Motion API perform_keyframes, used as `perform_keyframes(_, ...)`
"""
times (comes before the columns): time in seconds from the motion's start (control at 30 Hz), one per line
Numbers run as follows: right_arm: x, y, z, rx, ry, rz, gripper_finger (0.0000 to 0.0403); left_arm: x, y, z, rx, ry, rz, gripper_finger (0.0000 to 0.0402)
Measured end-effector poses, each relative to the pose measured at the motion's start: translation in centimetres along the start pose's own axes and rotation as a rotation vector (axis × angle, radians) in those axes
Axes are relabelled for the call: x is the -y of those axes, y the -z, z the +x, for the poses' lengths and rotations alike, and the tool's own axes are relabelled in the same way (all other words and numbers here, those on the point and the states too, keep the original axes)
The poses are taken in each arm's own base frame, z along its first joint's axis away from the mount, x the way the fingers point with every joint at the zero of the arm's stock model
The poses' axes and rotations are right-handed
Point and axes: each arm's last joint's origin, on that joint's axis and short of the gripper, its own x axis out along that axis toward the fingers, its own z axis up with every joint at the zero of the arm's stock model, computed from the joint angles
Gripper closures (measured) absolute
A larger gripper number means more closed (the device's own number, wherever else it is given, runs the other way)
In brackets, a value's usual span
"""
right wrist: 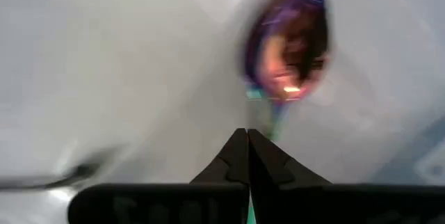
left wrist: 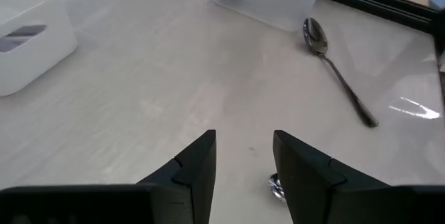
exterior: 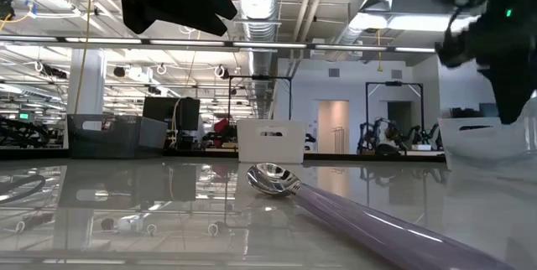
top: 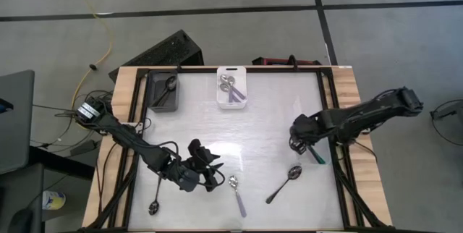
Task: Sort silverware by color (type)
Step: Put the blue spoon into the transparent bin, then put the black spoon into the black bin
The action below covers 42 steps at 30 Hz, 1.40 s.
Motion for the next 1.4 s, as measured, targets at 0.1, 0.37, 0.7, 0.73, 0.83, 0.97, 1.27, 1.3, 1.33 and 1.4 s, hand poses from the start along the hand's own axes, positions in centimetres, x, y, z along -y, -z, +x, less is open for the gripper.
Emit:
perform_keyframes(0.1, -1.0, 0.7, -1.9, 0.066, -0.097, -0.014, 0.0378, 0.4, -0.1, 0.1, -0.005, 0.050, -0.018, 0.0274)
perform_keyframes(0.37, -5.2, 4.5, -4.4, 0.373, -0.378, -0.156, 0.0381, 3.3, 0.5, 2.2, 0.064, 0.347, -0.031, 0.0274)
perform_keyframes(0.7, -7.0, 7.6, -4.5, 0.477, -0.467, -0.225, 0.0375, 8.7, 2.2, 12.1, 0.077, 0.511, 0.077, 0.0274)
perform_keyframes(0.73, -7.0, 7.7, -4.5, 0.479, -0.475, -0.227, 0.0376, 9.3, 2.0, 13.2, 0.060, 0.511, 0.097, 0.0274)
perform_keyframes(0.83, -7.0, 7.9, -4.5, 0.490, -0.466, -0.247, 0.0378, 10.7, 1.6, 16.5, 0.005, 0.449, 0.150, 0.0274)
perform_keyframes(0.97, -6.8, 8.2, -4.5, 0.499, -0.454, -0.272, 0.0377, 11.9, 1.2, 20.1, -0.109, 0.361, 0.202, 0.0274)
perform_keyframes(1.27, -6.4, 8.9, -4.4, 0.488, -0.415, -0.326, 0.0377, 12.1, 0.7, 24.8, -0.175, 0.211, 0.228, 0.0274)
perform_keyframes(1.3, -6.4, 9.0, -4.4, 0.487, -0.416, -0.330, 0.0378, 12.1, 0.8, 25.0, -0.173, 0.209, 0.225, 0.0274)
perform_keyframes(1.33, -6.4, 9.0, -4.4, 0.487, -0.418, -0.331, 0.0378, 11.9, 0.8, 25.2, -0.172, 0.200, 0.225, 0.0274)
perform_keyframes(1.4, -6.3, 9.1, -4.4, 0.486, -0.417, -0.337, 0.0378, 11.6, 1.1, 25.7, -0.173, 0.179, 0.220, 0.0274)
